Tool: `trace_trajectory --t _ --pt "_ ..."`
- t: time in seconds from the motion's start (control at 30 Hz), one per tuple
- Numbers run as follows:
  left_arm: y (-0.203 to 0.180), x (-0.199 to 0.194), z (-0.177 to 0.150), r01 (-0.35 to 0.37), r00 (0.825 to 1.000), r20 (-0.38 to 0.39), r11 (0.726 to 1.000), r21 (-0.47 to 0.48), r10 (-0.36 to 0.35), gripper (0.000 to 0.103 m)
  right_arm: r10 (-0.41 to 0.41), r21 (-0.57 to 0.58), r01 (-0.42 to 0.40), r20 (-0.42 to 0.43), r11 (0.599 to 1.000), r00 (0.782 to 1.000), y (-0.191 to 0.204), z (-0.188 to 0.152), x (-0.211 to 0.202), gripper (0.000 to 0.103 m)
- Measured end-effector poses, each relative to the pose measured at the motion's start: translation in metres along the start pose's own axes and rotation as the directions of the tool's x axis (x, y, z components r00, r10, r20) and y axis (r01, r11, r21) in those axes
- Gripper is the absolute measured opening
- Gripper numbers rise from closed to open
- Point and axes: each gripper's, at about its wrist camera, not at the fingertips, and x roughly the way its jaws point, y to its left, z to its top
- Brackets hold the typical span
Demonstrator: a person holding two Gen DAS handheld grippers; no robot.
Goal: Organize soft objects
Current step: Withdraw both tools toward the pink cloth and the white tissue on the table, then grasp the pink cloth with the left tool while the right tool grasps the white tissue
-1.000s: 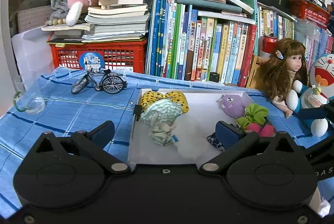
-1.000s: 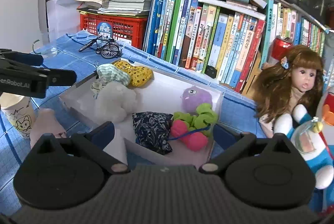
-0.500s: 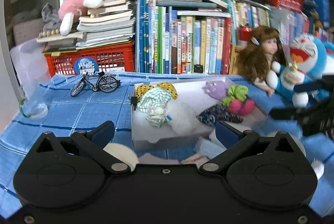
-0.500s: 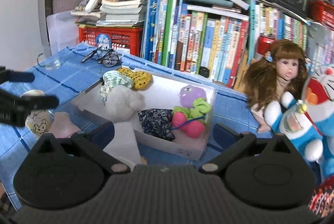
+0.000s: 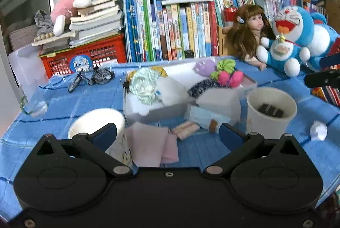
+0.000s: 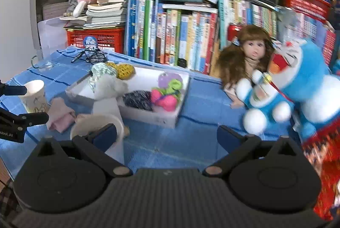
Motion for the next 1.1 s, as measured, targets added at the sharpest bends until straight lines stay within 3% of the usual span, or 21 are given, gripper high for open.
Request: trace_trajectory --t 0.23,0.3,0.4,0.5,0.7,1.1 --pt "-0.001 0.007 -0.022 0.030 0.999 -0.024 0.998 -0.064 -0.031 0.103 -0.090 0.020 0.090 -0.020 0.996 0.996 -0.006 -0.040 -0.012 0.103" --pt "-0.004 0.008 -0.026 0.026 0.999 -0.022 0.998 -0.057 -0.027 0.103 -0.085 0.026 0.086 -0.026 0.996 0.996 -0.007 -0.048 -0.013 0.103" --pt "-0.011 0.015 -0.031 -0.040 0.999 -0.023 0.999 -0.033 0.039 0.103 -0.070 0.046 0.071 -0.029 0.996 0.997 -0.007 -0.059 -0.012 0.103" --pt "-0.017 0.023 -0.036 -0.081 0.996 -0.019 0.997 0.004 0.081 0.103 -0.103 0.035 0.104 -0.038 0.994 0.994 -0.005 -0.070 -0.008 0.103" --pt "-0.024 0.034 -0.038 -0.070 0.997 -0.019 0.998 0.006 0.070 0.102 -0.100 0.013 0.101 -0.059 0.995 0.993 -0.003 -0.085 -0.004 0.103" --pt "-0.014 0.070 -0.029 -0.114 0.992 -0.063 0.993 -0.041 0.111 0.100 -0.071 0.014 0.073 -0.076 0.997 0.995 -0.004 -0.092 0.002 0.103"
